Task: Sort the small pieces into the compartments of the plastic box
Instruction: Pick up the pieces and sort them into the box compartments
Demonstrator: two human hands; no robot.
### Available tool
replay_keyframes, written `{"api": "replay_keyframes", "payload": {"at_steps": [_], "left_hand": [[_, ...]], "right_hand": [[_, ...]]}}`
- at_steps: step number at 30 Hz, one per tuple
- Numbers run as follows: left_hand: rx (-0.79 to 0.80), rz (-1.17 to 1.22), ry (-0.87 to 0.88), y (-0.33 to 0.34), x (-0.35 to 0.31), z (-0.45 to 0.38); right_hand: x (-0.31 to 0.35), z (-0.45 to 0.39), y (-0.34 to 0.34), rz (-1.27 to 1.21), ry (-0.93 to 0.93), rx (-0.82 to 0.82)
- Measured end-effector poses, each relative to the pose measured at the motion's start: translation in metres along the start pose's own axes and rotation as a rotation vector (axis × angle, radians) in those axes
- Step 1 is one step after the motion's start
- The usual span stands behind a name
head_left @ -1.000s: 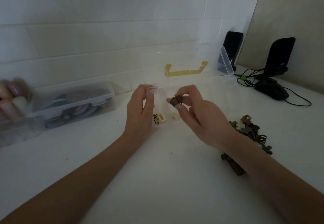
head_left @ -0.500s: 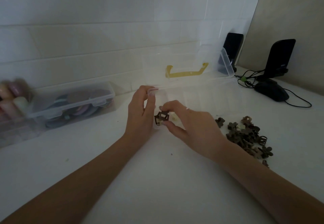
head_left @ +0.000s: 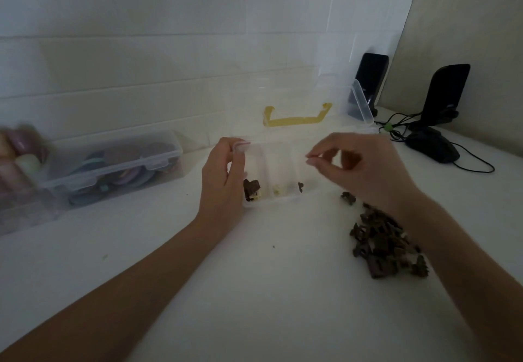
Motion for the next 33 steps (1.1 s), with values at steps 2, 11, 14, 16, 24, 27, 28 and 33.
{"api": "replay_keyframes", "payload": {"at_steps": [2,11,14,16,24,27,28,33], "left_hand": [[-0.018,-0.012,-0.004,-0.001,-0.001,0.000],[-0.076,-0.060,-0.045,-0.003,-0.003,-0.002],[-0.085,-0.065,-0.057,-0.003,-0.003,-0.003],[-0.087,-0.069,-0.061,-0.003,-0.002,-0.004],[-0.095,-0.039,-0.042,-0.003,0.000,-0.005],[-0.094,-0.039,-0.043,-0.004,0.003,-0.005],[-0.098,-0.039,-0.046,-0.004,0.003,-0.006],[-0.106,-0.043,-0.045,-0.005,0.006,-0.007]], "right_hand": [[-0.019,0.001,-0.014,-0.062,0.103,0.086],[-0.099,0.026,-0.019,-0.140,0.493,-0.104],[-0.116,0.039,-0.007,-0.090,0.639,-0.083],[-0.121,0.045,-0.001,-0.130,0.703,-0.012],[-0.098,0.070,-0.005,-0.334,0.856,0.173],[-0.092,0.085,-0.008,-0.338,0.891,0.080],[-0.090,0.089,-0.009,-0.332,0.901,0.026],[-0.076,0.097,0.005,-0.205,0.937,-0.100]]}}
Point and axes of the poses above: each hand's wrist, its own z-axis away from the middle knuckle, its own y-axis out of the palm, x = y × z, the point moved 4 cm from there along -z, towards the middle knuckle, and after that the axes turned 4 degrees about z, right-handed, at the moved point
